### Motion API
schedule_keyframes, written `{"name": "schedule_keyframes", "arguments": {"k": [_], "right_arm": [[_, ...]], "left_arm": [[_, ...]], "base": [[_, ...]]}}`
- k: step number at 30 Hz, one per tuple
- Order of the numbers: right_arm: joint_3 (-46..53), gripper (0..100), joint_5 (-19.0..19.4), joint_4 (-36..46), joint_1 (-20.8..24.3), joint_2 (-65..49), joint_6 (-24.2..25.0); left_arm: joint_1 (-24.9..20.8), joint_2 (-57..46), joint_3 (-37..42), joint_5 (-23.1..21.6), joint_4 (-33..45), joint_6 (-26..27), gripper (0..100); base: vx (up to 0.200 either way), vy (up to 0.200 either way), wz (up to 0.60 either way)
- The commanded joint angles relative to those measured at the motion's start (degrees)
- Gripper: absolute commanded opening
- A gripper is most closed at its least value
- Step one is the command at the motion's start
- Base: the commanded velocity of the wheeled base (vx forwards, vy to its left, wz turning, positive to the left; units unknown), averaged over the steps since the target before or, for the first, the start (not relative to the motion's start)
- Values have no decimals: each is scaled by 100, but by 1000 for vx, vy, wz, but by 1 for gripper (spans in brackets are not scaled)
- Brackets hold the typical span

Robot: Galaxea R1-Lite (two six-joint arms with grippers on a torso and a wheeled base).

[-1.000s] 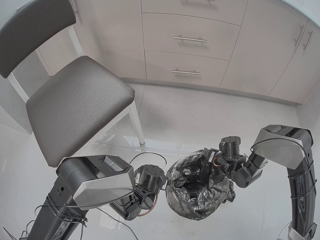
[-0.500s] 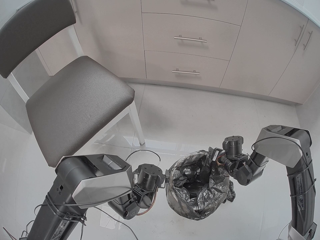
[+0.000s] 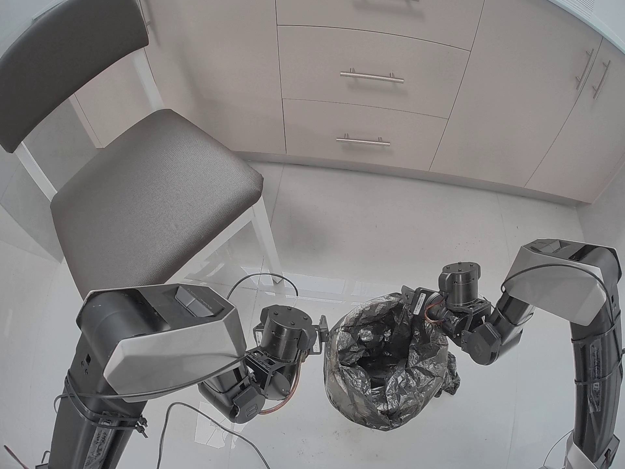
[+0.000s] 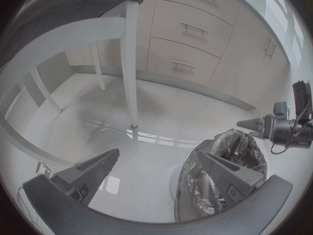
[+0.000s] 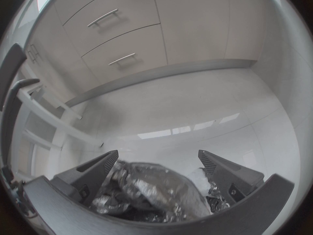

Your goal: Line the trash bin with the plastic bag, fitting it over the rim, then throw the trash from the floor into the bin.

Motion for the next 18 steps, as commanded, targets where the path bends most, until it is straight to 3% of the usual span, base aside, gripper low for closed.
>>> {"name": "schedule_keyframes", "arguments": {"k": [1, 3, 18], "right_arm": [[412, 100, 353, -56, 92, -325, -113], [570, 100, 687, -74, 92, -281, -386], [438, 100, 678, 146, -119, 115, -922]], "left_arm": [[-130, -261, 87, -2, 24, -64, 100], [-262, -252, 148, -10, 24, -56, 100], [-745, 117, 122, -186, 24, -12, 100]], "base": [[0, 0, 0], [0, 0, 0], [0, 0, 0]]}}
